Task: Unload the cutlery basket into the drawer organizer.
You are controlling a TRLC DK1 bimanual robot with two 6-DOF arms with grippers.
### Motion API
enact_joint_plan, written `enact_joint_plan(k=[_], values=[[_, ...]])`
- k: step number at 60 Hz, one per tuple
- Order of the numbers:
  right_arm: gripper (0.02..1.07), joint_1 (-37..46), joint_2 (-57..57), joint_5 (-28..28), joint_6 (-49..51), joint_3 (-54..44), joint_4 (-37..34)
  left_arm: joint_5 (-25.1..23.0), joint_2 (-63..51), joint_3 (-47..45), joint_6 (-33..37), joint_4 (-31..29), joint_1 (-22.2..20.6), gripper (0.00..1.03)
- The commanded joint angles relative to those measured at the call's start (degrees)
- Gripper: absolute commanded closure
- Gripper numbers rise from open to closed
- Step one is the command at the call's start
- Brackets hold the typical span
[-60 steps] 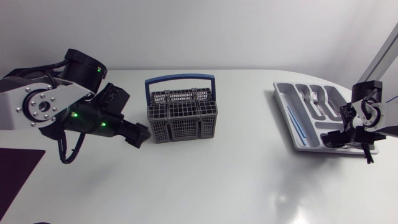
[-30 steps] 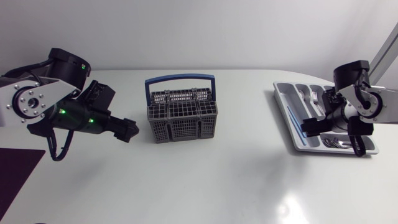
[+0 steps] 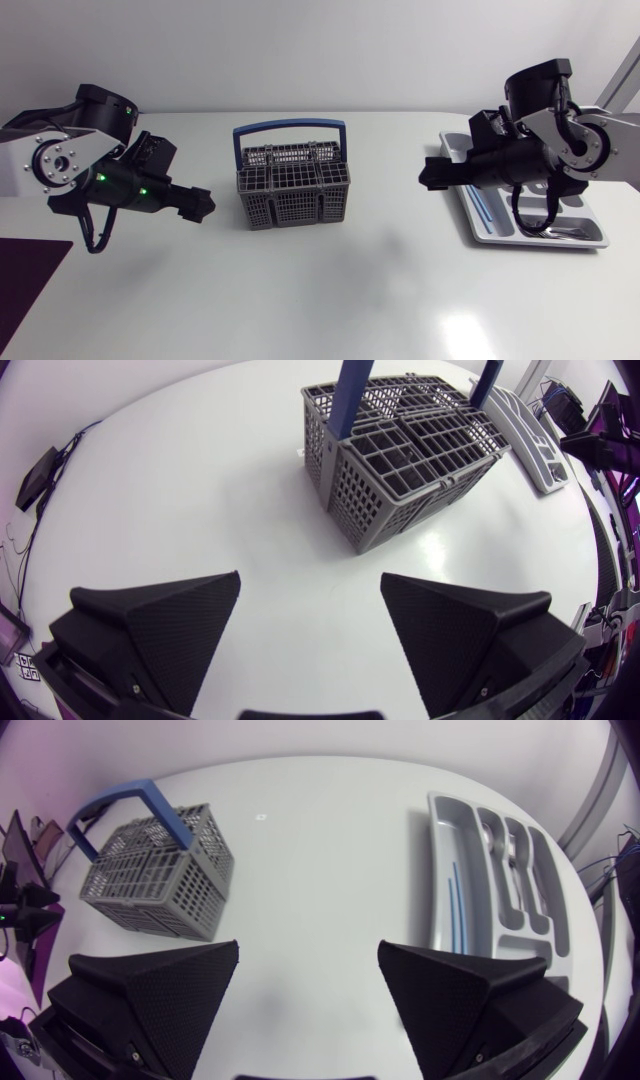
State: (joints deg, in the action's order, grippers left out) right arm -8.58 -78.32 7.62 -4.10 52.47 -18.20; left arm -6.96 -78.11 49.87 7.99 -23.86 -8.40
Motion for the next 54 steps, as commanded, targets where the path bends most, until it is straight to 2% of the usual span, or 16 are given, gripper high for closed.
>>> enact_joint_plan(k=[1,15,21,25,34,43,46,54], values=[[0.07,-0.39,-1.3,2.93,-1.7,1.85,2.02,-0.25,-2.05,0.58,1.15,0.83,0.23,0.05],[0.08,-2.5,-8.86,3.63,-3.37,6.86,2.73,-0.25,-6.62,3.4,0.89,2.76,0.23,0.05],[0.17,-3.81,-11.15,4.34,-3.46,7.21,6.24,-0.25,-8.11,4.71,0.62,3.64,0.41,0.05],[0.27,-4.87,-12.99,4.25,-3.99,8.09,7.47,-0.25,-9.43,5.42,0.45,4.35,0.49,0.05],[0.65,-6.98,-18.0,4.25,-5.39,10.46,10.73,-0.25,-13.92,8.32,0.01,5.22,0.85,0.05],[0.92,-8.21,-23.63,4.25,-6.62,14.77,11.08,-0.25,-16.82,11.04,-0.25,5.49,0.41,0.05],[0.99,-8.56,-25.65,4.34,-6.98,16.35,11.08,-0.25,-18.05,12.1,-0.25,5.58,0.41,0.05],[1.01,-9.7,-28.99,4.34,-7.42,18.46,11.08,-0.25,-21.03,13.94,-0.25,6.02,0.58,0.05]])
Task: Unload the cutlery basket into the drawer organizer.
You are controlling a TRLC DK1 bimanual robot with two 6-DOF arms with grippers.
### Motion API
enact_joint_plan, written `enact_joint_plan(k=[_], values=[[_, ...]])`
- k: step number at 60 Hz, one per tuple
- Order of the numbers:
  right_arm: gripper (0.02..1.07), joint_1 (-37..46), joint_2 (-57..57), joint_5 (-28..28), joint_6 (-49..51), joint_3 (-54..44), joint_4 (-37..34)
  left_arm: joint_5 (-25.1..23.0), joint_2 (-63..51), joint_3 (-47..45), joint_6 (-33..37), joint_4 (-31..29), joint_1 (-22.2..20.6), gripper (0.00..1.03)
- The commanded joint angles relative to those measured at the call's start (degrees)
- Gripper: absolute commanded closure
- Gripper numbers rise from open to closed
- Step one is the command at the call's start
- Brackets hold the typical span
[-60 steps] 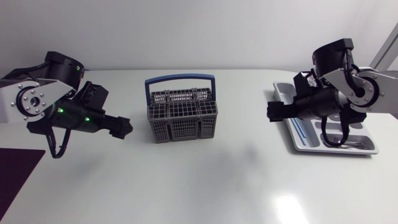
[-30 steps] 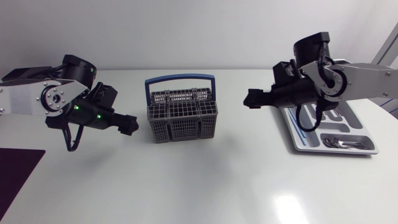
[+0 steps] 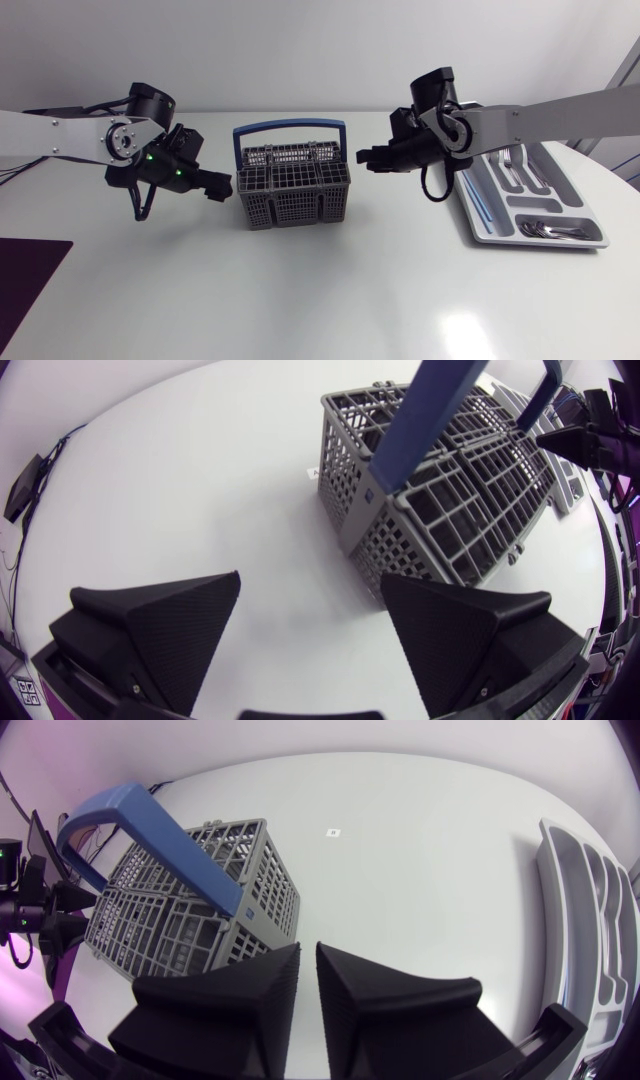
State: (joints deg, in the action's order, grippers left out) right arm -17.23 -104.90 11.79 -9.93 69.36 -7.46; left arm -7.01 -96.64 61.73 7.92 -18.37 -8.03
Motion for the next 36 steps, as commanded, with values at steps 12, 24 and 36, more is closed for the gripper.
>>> enact_joint_plan(k=[12,24,36], values=[[1.01,-3.33,-2.85,0.16,-2.46,1.74,0.35,-0.2,-4.87,3.92,-0.54,0.88,-0.67,0.05],[1.01,-5.44,-1.09,0.16,-2.9,0.25,-0.09,-0.2,-5.4,5.33,-1.33,0.88,-1.99,0.05],[1.01,-6.85,1.72,0.16,-3.25,-2.04,-0.45,-0.2,-5.58,5.77,-1.59,0.88,-3.39,0.05]])
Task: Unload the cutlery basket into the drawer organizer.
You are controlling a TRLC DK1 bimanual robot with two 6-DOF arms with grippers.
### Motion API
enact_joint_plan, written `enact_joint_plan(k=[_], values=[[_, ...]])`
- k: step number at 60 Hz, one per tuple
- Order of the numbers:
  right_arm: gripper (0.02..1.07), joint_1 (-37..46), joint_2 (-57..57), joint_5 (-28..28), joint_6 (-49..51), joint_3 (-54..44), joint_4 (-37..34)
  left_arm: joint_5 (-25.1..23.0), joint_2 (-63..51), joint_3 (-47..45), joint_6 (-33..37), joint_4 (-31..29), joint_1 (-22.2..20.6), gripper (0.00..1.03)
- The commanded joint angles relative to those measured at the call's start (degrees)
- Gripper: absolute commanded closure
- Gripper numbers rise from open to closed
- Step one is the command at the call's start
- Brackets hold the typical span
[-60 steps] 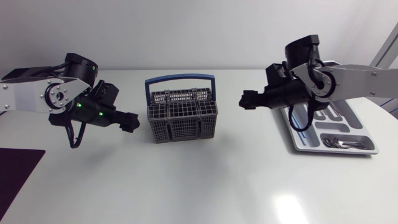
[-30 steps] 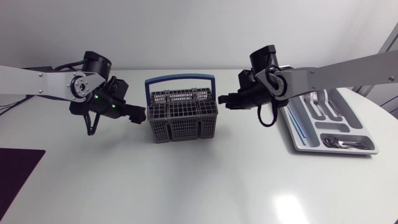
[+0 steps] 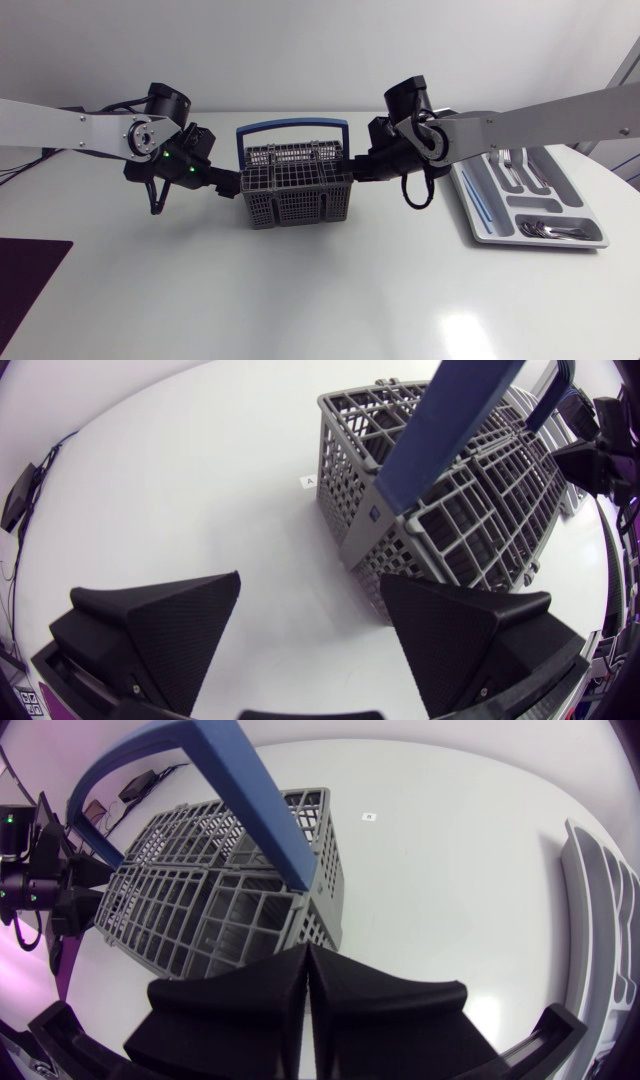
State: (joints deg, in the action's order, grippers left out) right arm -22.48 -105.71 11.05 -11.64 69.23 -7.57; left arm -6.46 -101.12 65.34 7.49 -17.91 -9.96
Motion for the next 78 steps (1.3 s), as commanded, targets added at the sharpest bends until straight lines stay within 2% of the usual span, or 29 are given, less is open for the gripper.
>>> enact_joint_plan(k=[1,38,78], values=[[1.01,-1.69,2.79,0.9,-1.54,-2.08,-0.42,-0.75,-1.1,2.16,-1.16,0.42,-1.56,0.05],[1.01,-5.56,7.01,0.9,-2.69,-6.65,-0.95,-0.75,0.22,1.19,-1.42,0.07,-1.65,0.05],[1.01,-3.27,8.59,-1.73,-2.07,-8.15,-0.86,-0.75,2.16,-0.57,-1.6,-0.02,-3.84,0.05]])
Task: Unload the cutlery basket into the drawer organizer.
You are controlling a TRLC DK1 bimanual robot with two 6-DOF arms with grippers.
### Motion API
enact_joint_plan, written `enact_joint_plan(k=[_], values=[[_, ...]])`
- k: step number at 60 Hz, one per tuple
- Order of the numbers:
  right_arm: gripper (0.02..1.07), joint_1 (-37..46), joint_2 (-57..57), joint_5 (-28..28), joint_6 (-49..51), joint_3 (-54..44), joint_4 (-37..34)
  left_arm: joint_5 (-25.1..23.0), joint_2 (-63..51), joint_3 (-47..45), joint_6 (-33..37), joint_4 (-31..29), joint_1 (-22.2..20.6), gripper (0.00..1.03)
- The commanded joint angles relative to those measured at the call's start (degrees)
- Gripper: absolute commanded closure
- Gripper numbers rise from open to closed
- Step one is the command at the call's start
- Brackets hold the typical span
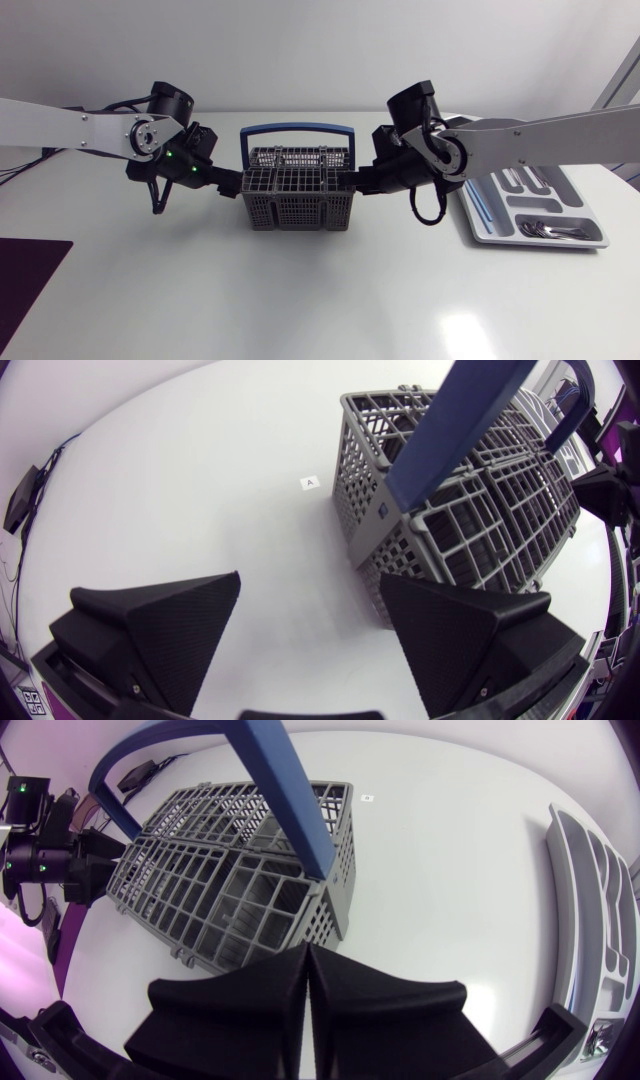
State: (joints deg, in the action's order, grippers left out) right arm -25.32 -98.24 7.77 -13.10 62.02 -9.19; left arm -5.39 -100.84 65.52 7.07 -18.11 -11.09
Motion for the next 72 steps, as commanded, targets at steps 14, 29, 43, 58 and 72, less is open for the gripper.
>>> enact_joint_plan(k=[14,29,43,58,72], values=[[1.01,-0.87,1.29,0.76,-0.61,-1.29,0.67,-1.82,2.14,-0.74,-1.18,0.18,-2.71,0.05],[0.99,-0.25,1.2,-1.27,-0.61,-1.02,0.49,-1.73,2.84,-1.62,-0.92,0.18,-1.65,0.05],[0.63,1.59,2.44,-5.13,0.18,-1.73,-0.39,-1.73,3.98,-2.85,-0.57,0.09,0.81,0.05],[0.37,2.03,3.84,-6.72,1.15,-2.78,-1.18,-1.73,6.35,-4.43,-0.3,0.09,2.39,0.05],[0.32,2.91,7.45,-7.33,2.38,-4.8,-1.97,-1.82,9.25,-5.66,0.05,-0.08,3.71,0.05]])
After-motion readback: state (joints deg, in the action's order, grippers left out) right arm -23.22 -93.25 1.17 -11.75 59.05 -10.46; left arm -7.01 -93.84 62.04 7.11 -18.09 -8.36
